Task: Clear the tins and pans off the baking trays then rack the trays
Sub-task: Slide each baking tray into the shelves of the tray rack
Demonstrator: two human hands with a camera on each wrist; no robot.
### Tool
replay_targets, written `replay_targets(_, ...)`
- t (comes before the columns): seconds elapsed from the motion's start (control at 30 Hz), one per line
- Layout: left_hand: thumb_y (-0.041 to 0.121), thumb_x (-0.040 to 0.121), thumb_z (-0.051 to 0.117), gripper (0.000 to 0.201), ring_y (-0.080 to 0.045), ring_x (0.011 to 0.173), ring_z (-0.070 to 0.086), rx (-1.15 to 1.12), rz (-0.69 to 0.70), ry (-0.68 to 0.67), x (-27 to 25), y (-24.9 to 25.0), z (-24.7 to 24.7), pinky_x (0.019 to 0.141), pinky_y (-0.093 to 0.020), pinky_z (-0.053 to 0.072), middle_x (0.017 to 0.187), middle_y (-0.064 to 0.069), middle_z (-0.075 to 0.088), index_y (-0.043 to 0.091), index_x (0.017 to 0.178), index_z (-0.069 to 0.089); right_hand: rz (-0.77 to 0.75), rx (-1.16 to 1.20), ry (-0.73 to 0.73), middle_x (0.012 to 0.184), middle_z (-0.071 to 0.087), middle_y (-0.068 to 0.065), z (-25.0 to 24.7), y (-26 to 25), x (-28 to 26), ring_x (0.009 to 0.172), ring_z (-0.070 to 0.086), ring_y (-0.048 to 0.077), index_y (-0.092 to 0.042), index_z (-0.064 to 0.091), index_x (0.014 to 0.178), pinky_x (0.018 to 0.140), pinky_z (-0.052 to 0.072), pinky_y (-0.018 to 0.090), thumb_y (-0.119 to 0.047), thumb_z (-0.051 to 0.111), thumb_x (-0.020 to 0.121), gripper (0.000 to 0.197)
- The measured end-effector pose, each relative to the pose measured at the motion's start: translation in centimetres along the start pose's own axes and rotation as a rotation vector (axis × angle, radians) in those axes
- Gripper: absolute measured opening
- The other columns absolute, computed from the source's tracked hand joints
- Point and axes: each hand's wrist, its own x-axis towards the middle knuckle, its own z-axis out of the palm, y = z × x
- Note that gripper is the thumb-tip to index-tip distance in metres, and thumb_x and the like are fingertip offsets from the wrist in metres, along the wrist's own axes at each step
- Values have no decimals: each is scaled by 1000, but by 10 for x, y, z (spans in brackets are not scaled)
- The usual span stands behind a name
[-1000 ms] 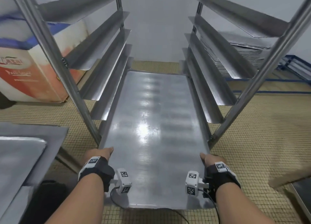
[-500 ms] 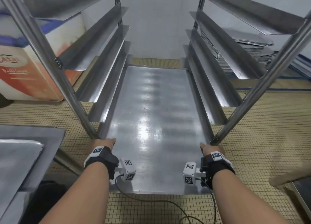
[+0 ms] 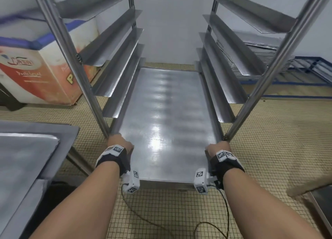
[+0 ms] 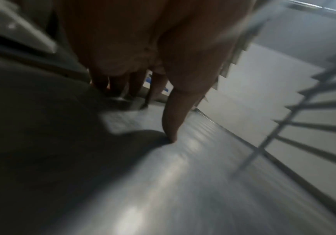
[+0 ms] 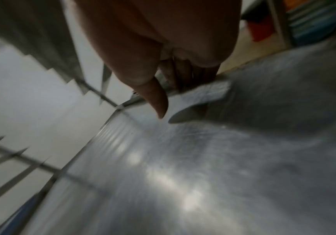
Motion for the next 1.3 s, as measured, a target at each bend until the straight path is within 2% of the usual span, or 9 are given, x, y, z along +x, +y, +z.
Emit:
replay_targets(0.1, 47, 73, 70, 73, -37, 130, 46, 153, 162, 4, -13, -13, 20, 103, -45, 47, 144, -15, 45, 19, 138, 52, -167, -129, -53, 125, 61, 14, 12, 9, -22, 112, 61, 32, -6, 63, 120, 95, 51, 37, -28, 70, 84, 44)
replay_targets(0.17, 54, 80, 66, 83, -37, 146, 20, 231, 264, -43, -27, -22, 30, 115, -51, 31, 161, -11, 18, 25, 151, 34, -296, -224, -116, 134, 53, 11, 21, 22, -38, 117, 56, 29, -11, 61, 119, 99, 49, 44, -43, 72, 77, 54)
replay_targets(0.27, 79, 68, 62, 113, -32, 152, -3, 287, 429, -146, -52, -37, 38, 120, -54, 6, 165, -7, -5, 28, 158, 15, -472, -321, -235, 162, 18, 6, 29, 45, -57, 147, 23, 30, -18, 41, 147, 120, 23, 49, -68, 68, 73, 93)
replay_targets(0.37, 96, 45, 48, 135, -28, 151, -12, 280, 504, -189, -66, -51, 41, 119, -55, -5, 165, -3, -10, 31, 158, 10, -641, -467, -288, 165, -3, 1, 31, 63, -70, 153, -6, 25, -21, 14, 158, 121, -1, 45, -75, 67, 69, 117)
replay_targets(0.47, 79, 60, 69, 125, -28, 151, -14, 380, 568, -166, -63, -56, 46, 118, -55, -8, 164, 0, -13, 33, 157, 7, -729, -616, -189, 165, -4, 4, 38, 72, -66, 152, -6, 27, -20, 9, 157, 123, 1, 45, -39, 75, 81, 102)
replay_targets(0.53, 36, 79, 78, 107, -31, 151, -12, 496, 586, -102, -58, -56, 50, 120, -56, -2, 164, -4, -12, 32, 157, 4, -770, -655, -127, 164, 1, 5, 44, 72, -63, 152, -3, 29, -20, 12, 156, 124, 5, 47, -17, 73, 84, 94)
replay_targets(0.57, 17, 83, 75, 103, -32, 151, -10, 530, 588, -65, -55, -56, 52, 121, -57, 1, 164, -5, -11, 32, 156, 4, -780, -664, -110, 164, 2, 5, 47, 71, -61, 152, -2, 30, -20, 13, 155, 124, 7, 48, -15, 73, 83, 94)
replay_targets(0.63, 3, 83, 71, 102, -33, 151, -8, 555, 600, -16, -48, -53, 54, 120, -56, 3, 164, -6, -9, 31, 156, 5, -783, -674, -94, 164, 1, 6, 50, 68, -56, 152, -2, 30, -20, 13, 155, 124, 8, 49, -15, 74, 82, 95)
replay_targets(1.3, -4, 82, 66, 99, -37, 150, -6, 576, 651, -11, 70, 30, 35, 117, -61, 8, 163, -10, -5, 30, 154, 7, -760, -680, -98, 165, 3, 5, 46, -27, 35, 152, 0, 30, -20, 12, 156, 124, 7, 48, -14, 68, 85, 91)
